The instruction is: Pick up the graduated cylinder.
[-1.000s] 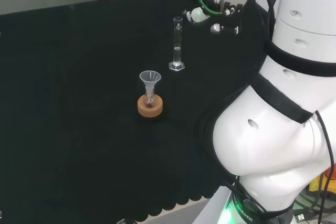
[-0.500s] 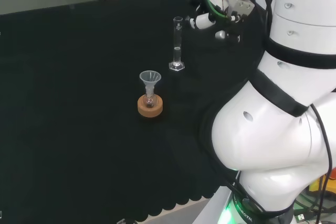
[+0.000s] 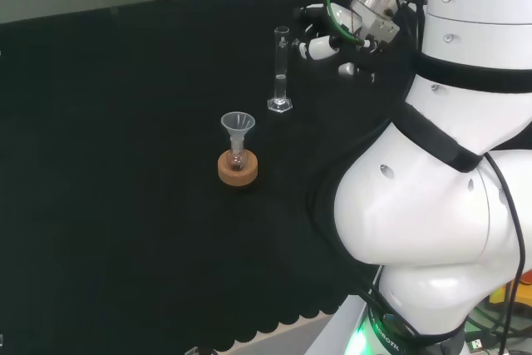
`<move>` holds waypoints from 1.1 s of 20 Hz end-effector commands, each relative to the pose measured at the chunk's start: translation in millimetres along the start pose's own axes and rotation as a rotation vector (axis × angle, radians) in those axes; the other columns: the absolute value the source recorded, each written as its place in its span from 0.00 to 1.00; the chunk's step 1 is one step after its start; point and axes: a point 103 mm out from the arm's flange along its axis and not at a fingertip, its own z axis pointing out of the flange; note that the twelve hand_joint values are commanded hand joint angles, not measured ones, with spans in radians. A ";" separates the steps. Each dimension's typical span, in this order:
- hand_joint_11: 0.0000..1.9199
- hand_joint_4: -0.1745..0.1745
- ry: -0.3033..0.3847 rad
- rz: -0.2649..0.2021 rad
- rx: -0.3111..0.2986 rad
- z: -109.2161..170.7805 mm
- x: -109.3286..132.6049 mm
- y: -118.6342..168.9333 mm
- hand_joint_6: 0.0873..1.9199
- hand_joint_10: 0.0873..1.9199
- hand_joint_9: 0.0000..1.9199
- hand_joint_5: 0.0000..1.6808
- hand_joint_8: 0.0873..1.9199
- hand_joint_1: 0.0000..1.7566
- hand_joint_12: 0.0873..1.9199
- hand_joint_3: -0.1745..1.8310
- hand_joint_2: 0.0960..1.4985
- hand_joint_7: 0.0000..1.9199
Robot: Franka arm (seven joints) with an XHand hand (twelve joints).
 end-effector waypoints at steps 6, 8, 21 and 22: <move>0.17 0.38 0.167 -0.103 -0.027 31.7 -13.0 10.1 0.00 0.24 0.29 0.30 0.30 0.53 0.67 0.40 0.43 0.19; 0.17 0.38 0.193 -0.130 -0.027 36.0 -16.0 11.8 0.00 0.24 0.29 0.31 0.30 0.54 0.67 0.40 0.42 0.19; 0.17 0.42 0.264 -0.187 -0.004 57.8 -47.9 18.6 0.00 0.25 0.30 0.31 0.30 0.54 0.67 0.41 0.42 0.20; 0.17 0.42 0.261 -0.192 -0.005 58.8 -48.8 18.6 0.00 0.25 0.30 0.31 0.30 0.54 0.67 0.41 0.42 0.20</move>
